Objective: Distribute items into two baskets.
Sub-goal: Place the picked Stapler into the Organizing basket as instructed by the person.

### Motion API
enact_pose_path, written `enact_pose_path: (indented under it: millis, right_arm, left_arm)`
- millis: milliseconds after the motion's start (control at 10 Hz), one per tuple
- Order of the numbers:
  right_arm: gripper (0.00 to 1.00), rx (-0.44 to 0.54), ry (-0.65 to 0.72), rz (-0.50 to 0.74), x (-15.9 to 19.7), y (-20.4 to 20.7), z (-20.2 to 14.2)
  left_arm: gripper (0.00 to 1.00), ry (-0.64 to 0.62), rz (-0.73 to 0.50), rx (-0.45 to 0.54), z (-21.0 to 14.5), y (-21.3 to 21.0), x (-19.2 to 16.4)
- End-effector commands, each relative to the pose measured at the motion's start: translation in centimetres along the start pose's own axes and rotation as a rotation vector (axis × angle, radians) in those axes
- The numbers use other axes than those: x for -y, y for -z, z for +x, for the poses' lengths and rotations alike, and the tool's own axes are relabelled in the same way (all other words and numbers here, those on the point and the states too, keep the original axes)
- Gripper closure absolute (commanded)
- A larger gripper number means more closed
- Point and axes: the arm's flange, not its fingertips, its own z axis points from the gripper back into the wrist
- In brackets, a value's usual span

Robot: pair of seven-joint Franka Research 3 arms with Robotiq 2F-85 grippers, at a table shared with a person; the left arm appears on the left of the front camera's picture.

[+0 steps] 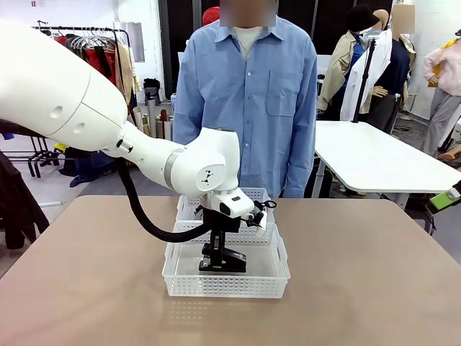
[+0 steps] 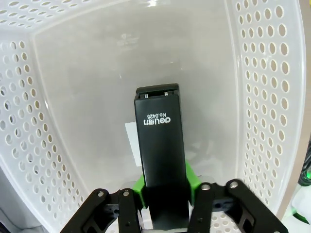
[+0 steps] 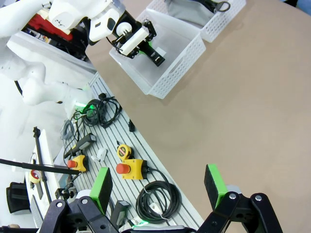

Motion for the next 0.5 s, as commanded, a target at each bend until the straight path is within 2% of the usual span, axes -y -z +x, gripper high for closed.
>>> enact_pose_path:
  millis: [0,100,200,400]
  right_arm:
    - [0.00,0.007,-0.008,0.006,-0.07,-0.05,0.05]
    - [0.00,0.007,-0.008,0.006,-0.07,-0.05,0.05]
    - [0.00,0.007,-0.008,0.006,-0.07,-0.05,0.05]
    - [0.00,0.007,-0.008,0.006,-0.07,-0.05,0.05]
  left_arm:
    - [0.32,0.036,0.009,-0.016,-0.33,-0.40,-0.09]
    - [0.13,0.038,0.005,-0.015,-0.35,-0.39,-0.08]
    - [0.00,0.041,0.000,-0.016,-0.35,-0.43,-0.07]
    - [0.00,0.033,0.025,-0.015,-0.57,-1.28,0.08]
